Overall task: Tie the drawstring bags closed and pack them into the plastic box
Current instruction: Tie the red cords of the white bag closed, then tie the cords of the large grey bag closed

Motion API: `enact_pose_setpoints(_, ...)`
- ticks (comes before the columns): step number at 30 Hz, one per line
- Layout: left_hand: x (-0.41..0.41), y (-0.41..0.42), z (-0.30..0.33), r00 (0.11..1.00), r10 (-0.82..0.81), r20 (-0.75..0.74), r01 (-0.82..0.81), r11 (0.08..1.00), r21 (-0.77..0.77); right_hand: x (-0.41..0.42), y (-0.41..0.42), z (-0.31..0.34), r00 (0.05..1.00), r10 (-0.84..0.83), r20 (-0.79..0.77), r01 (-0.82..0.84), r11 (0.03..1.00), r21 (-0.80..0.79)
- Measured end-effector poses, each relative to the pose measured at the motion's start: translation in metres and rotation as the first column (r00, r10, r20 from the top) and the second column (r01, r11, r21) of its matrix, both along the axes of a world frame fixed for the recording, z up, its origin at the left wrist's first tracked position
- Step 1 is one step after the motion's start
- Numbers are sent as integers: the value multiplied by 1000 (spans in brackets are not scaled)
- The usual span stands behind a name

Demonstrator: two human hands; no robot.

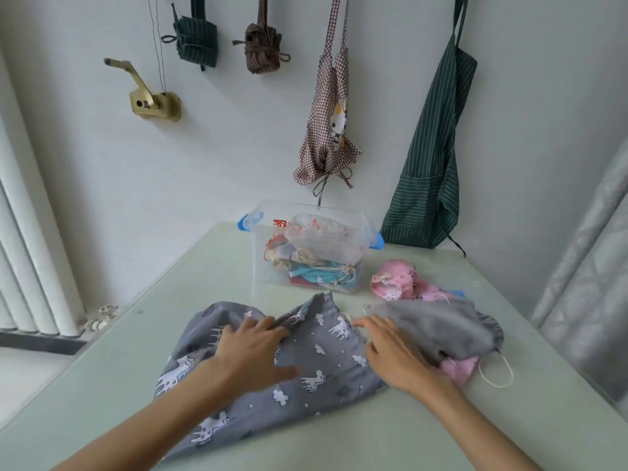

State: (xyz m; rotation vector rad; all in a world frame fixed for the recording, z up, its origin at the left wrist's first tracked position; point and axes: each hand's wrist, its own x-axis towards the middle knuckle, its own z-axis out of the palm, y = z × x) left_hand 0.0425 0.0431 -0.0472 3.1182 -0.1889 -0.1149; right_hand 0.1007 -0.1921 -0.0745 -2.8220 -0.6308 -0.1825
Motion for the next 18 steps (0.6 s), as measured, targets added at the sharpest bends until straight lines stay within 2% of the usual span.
enact_pose_setpoints(2,-7,3,-10,994,18,-105,-8,995,102,-11,-3,-6,998,15,-60,-24,989,-147)
enact_pose_setpoints(4,-3,10,-12,973,23,-230,17,985,172,-22,-4,-4,998,35,-48,-46,970,-238)
enact_pose_setpoints(6,11,18,-10,944,3,-329,54,985,166,-33,-6,5,997,65,-46,-74,966,-247)
enact_pose_setpoints(8,29,25,-5,949,-61,-310,121,977,178,-45,-9,16,986,111,-128,-133,974,-182)
enact_pose_setpoints(11,52,26,0,984,-156,-86,176,927,330,-54,-11,31,898,171,-406,-220,973,-75)
enact_pose_setpoints(13,63,20,-1,974,-170,147,103,920,379,-53,-12,36,837,174,-518,-175,983,48)
enact_pose_setpoints(15,67,11,-1,931,-50,362,-13,986,168,-45,-15,36,907,114,-406,-50,985,164)
enact_pose_setpoints(16,64,7,1,902,7,432,-28,999,41,-41,-17,34,949,49,-312,13,981,194)
enact_pose_setpoints(18,53,0,3,850,54,524,6,994,-113,-30,-18,25,972,-51,-230,114,955,274)
